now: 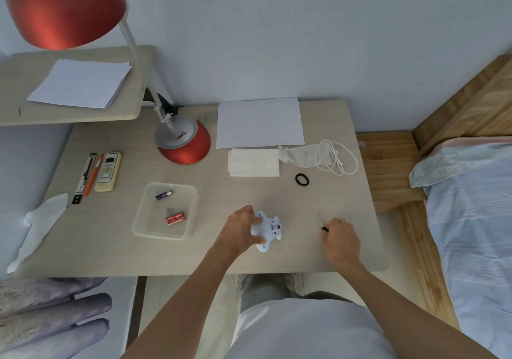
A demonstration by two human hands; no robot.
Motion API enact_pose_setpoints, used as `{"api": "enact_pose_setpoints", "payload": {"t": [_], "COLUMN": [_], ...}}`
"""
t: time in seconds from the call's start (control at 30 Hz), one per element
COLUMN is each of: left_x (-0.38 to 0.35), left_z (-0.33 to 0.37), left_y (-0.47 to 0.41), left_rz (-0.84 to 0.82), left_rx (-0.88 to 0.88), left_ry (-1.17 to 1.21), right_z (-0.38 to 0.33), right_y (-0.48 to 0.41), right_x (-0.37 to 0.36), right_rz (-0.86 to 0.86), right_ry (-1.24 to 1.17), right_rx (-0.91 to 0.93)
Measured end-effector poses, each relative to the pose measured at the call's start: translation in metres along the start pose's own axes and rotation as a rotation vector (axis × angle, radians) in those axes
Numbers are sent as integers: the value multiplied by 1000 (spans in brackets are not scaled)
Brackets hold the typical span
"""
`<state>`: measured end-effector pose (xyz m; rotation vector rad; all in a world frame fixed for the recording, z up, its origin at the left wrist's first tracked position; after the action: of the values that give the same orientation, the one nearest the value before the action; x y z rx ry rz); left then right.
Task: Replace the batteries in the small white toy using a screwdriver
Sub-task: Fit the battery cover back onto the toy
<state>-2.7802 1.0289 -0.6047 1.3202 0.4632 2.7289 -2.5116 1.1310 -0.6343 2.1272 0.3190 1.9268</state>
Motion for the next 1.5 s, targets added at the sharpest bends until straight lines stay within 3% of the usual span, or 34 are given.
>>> {"api": "enact_pose_setpoints", "payload": {"t": [0.2,0.5,0.8,1.5], "left_x": [-2,-3,-2,-4], "left_z": [2,3,-2,4], "left_y": [3,2,2,-1], "left_rz": [4,-7,-20,16], "left_rx": [-7,-8,-2,-5], "left_ry": [-12,-29,-60,-33], "right_z": [-20,-69,-93,-104], "right_y": [3,27,41,35], "right_x": [14,58,58,51], "right_rz": [-110,-56,-144,-159], "right_ry": [-158,-445,-319,-76], "right_rx": [83,355,547,583]}}
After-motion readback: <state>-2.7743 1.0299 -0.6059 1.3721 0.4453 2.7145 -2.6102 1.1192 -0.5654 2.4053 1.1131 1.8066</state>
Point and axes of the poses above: each hand's wrist, its own y-axis away from the middle knuckle, its own x-axis out of the back of the hand, z = x × y, the point moved 4 cm from there along -y, towards the middle knuckle, and after that the axes turned 10 degrees about -x, right-handed, at the moved point
